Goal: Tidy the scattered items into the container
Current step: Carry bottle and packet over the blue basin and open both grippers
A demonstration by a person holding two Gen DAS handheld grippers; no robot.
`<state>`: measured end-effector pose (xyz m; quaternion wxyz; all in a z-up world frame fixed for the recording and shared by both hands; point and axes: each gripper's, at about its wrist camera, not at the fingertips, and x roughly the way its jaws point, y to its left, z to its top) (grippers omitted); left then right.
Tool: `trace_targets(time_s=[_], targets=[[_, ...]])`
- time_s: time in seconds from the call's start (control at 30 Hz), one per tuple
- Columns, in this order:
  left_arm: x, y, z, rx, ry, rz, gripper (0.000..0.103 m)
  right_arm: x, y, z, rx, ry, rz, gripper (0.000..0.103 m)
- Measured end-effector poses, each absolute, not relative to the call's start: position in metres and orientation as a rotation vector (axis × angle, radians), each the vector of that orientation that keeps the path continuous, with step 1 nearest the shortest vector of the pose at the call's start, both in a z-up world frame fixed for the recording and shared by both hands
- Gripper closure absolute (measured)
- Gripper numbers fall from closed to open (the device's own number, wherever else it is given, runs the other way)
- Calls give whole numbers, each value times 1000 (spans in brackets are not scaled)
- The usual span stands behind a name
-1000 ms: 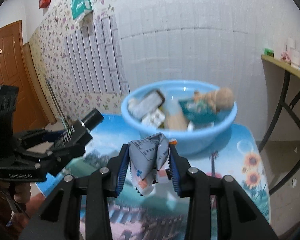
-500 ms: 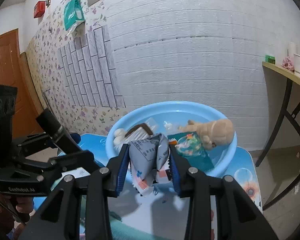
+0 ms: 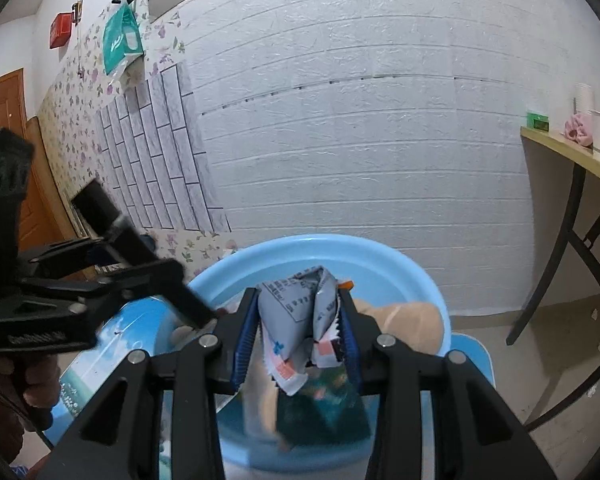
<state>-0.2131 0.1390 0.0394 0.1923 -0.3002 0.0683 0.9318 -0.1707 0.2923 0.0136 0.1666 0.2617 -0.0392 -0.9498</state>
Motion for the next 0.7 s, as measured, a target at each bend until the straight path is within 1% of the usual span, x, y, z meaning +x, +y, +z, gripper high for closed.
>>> trace_targets(time_s=[0.13, 0.33, 0.5, 0.7], targets=[[-232, 151, 30, -855, 215, 2611, 41, -189, 294, 7, 773, -120, -2684, 66], [-245, 154, 11, -904, 190, 2585, 41, -205, 297, -14, 847, -143, -2680, 66], [-243, 154, -3, -958, 200, 2585, 41, -201, 292, -19, 840, -104, -2669, 64], [-226, 138, -15, -1022, 114, 2585, 41, -199, 286, -28, 914, -112, -2622, 62]])
